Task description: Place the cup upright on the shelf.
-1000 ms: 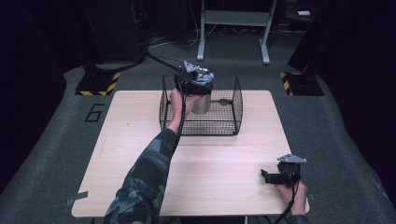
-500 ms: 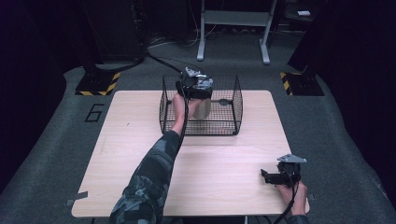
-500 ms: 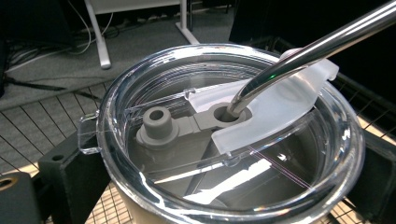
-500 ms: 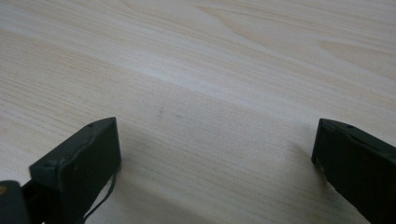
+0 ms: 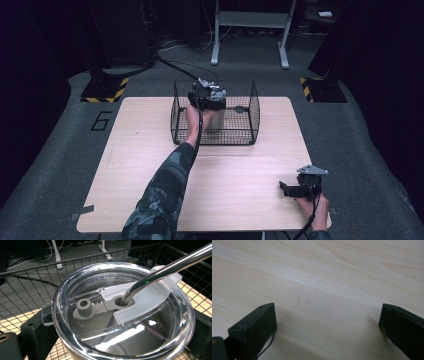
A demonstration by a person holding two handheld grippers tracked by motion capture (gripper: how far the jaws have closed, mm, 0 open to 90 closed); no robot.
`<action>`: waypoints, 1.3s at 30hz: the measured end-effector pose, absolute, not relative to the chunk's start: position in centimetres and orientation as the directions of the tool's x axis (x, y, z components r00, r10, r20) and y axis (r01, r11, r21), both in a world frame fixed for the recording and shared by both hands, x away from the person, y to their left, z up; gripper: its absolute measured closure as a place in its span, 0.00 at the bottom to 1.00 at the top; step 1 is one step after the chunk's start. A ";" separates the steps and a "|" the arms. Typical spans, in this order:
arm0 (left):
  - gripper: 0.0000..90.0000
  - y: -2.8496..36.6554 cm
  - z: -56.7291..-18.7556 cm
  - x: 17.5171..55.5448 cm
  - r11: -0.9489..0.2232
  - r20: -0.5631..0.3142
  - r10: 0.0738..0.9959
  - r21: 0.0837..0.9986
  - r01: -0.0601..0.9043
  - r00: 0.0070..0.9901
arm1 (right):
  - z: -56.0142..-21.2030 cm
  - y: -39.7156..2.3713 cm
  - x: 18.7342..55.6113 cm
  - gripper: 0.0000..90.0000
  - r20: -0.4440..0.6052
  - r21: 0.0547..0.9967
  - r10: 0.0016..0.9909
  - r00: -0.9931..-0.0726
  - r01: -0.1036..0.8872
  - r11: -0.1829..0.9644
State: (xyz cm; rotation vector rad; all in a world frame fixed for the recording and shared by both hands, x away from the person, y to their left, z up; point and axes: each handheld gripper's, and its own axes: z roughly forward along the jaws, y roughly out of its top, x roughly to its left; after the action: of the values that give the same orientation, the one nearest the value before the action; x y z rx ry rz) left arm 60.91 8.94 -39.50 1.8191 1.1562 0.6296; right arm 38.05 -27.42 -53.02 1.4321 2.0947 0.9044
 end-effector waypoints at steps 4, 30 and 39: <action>0.04 8.9 -40.0 61.1 -0.202 -0.023 0.900 0.863 0.463 0.435 | -53.0 -27.4 38.1 0.01 0.001 0.724 0.931 -0.365 0.642 0.251; 0.04 9.2 -40.8 60.1 -0.231 -0.001 0.891 0.861 0.453 0.455 | -53.0 -27.4 38.0 0.01 0.002 0.721 0.931 -0.366 0.646 0.252; 0.00 9.6 -40.2 59.6 -0.254 0.020 0.887 0.854 0.453 0.461 | -53.0 -27.4 38.1 0.01 0.000 0.727 0.931 -0.366 0.639 0.251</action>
State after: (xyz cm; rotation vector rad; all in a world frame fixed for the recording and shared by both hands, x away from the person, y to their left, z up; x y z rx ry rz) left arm 59.63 9.58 -40.17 1.8782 1.1271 0.6578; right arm 38.05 -27.41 -53.03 1.4277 2.0954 0.9036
